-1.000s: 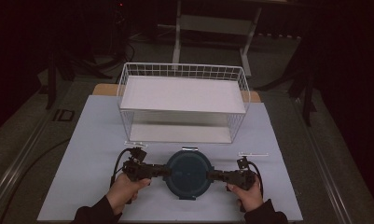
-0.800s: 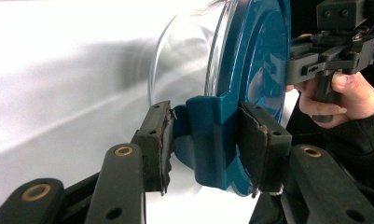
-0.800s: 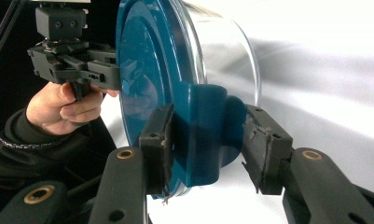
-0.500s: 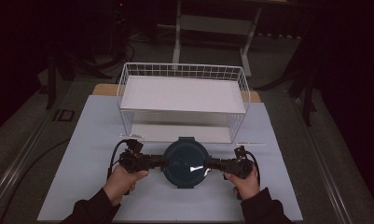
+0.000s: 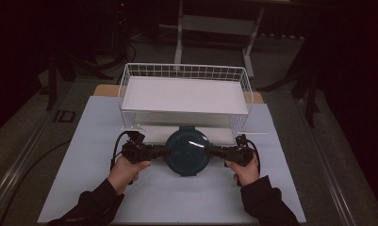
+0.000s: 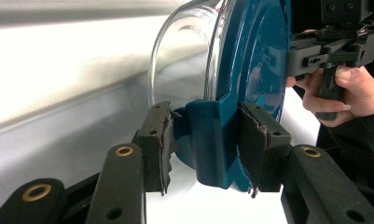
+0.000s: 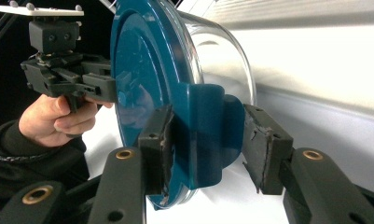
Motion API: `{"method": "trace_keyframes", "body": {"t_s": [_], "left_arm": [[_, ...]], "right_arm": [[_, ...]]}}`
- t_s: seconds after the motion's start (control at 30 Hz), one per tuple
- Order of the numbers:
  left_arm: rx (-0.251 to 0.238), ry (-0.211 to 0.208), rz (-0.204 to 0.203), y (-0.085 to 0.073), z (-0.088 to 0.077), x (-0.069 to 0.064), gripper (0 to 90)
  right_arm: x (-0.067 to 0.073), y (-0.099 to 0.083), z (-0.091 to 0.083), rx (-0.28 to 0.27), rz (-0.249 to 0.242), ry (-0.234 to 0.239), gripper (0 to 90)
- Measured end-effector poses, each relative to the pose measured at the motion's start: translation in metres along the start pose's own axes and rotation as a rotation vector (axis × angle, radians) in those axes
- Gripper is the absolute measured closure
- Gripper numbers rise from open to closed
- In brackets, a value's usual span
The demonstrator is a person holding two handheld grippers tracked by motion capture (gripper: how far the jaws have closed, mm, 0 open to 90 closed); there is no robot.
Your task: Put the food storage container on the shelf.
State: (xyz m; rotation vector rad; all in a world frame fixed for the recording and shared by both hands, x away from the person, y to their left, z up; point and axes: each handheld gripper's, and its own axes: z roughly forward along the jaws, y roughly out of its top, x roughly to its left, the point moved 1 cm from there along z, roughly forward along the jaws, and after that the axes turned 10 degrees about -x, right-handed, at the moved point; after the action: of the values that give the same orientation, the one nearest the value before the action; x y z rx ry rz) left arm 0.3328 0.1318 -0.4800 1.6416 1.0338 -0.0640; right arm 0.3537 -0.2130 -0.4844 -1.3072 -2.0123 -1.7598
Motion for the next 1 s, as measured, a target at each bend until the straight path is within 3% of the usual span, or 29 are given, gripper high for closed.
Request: {"method": "trace_keyframes", "body": {"t_s": [0.4,0.57,0.73,0.93,1.0], "left_arm": [[-0.043,0.007,0.047,0.007,0.015,0.020,56.3],[-0.040,0.040,0.063,0.009,0.020,0.026,56.3],[-0.025,0.040,0.048,0.007,0.025,0.034,56.3],[-0.046,0.046,0.042,0.012,0.031,0.041,56.0],[-0.051,0.044,0.028,0.014,0.032,0.044,55.8]], "right_arm": [[-0.019,0.014,0.014,-0.038,-0.047,-0.020,54.9],[-0.025,0.016,0.023,-0.042,-0.073,-0.071,54.5],[-0.033,0.013,0.028,-0.034,-0.058,-0.079,54.5],[-0.036,0.014,0.031,-0.054,-0.049,-0.096,54.5],[-0.039,0.015,0.032,-0.055,-0.004,-0.103,54.4]]}}
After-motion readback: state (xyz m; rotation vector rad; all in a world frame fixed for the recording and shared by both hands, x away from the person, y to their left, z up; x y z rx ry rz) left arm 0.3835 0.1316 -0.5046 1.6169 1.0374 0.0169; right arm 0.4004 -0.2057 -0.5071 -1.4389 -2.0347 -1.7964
